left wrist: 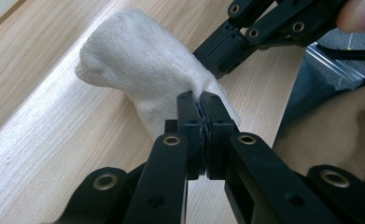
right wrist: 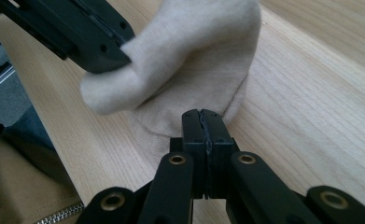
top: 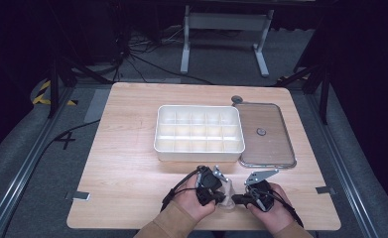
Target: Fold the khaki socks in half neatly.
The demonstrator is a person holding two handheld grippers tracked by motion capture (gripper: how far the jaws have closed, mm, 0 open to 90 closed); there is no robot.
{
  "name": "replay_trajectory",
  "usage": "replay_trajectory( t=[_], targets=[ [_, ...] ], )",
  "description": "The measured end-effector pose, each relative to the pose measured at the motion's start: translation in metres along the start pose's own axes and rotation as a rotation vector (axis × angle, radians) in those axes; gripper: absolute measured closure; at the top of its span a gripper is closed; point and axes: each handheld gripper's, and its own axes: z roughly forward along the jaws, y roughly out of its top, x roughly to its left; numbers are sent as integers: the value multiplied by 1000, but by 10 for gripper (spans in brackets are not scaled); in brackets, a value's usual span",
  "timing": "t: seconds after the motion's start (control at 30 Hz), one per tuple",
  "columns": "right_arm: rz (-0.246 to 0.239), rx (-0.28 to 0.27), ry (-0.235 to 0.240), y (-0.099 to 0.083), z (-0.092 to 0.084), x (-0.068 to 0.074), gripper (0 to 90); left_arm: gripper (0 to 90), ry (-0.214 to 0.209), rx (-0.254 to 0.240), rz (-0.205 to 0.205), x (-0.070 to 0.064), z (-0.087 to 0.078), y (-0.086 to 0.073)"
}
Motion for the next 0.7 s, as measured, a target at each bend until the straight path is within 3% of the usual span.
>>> replay_trajectory(
  t=[0.23, 0.33, 0.47, 0.7],
  targets=[
    [-5, -16, 12, 0, 4, 3, 900, 881, -9, 31, -1, -1, 10, 1],
    [-2, -17, 11, 0, 4, 3, 900, 880, -13, 25, -16, 0, 14, -1],
    [-3, -21, 8, 1, -1, 2, 899, 879, -16, 27, -7, 1, 15, -1],
    [-5, -130, -10, 15, -25, 3, 900, 878, -11, 33, -15, -2, 17, -1]
  ],
)
